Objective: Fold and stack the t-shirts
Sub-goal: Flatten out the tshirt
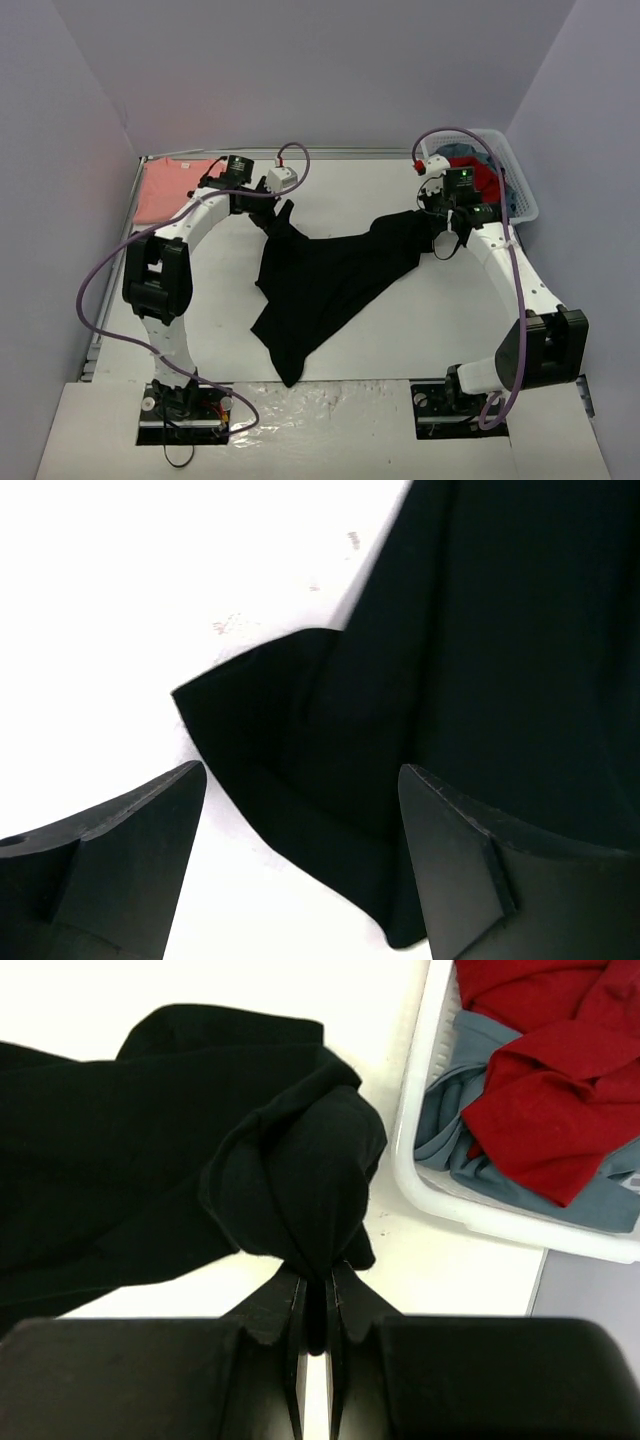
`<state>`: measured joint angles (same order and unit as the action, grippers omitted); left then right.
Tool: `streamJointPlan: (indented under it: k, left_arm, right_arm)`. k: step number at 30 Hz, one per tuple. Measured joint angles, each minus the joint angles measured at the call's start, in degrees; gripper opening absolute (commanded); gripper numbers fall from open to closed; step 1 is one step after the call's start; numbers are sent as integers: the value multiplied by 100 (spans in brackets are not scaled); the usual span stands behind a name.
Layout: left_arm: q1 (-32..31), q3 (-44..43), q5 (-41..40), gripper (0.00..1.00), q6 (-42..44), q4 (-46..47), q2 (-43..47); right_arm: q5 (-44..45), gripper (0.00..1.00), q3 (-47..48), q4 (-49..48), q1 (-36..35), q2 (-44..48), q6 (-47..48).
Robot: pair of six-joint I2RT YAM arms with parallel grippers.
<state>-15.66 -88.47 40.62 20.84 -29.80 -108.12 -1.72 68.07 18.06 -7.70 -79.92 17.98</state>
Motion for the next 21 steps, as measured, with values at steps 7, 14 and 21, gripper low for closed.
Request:
streamJointPlan:
  k: [7,14,21]
  left_arm:
    - [0,-175,-365,77,24,214,-656]
    - [4,-271,-599,76,61,444,-986]
    - [4,-680,-321,34,70,398,-1303]
  right_arm:
    - [-4,0,-243,-31,-37,0,0]
    - [-76,0,-328,-33,-70,0,4]
    - [-70,0,-369,-33,-103,-79,17]
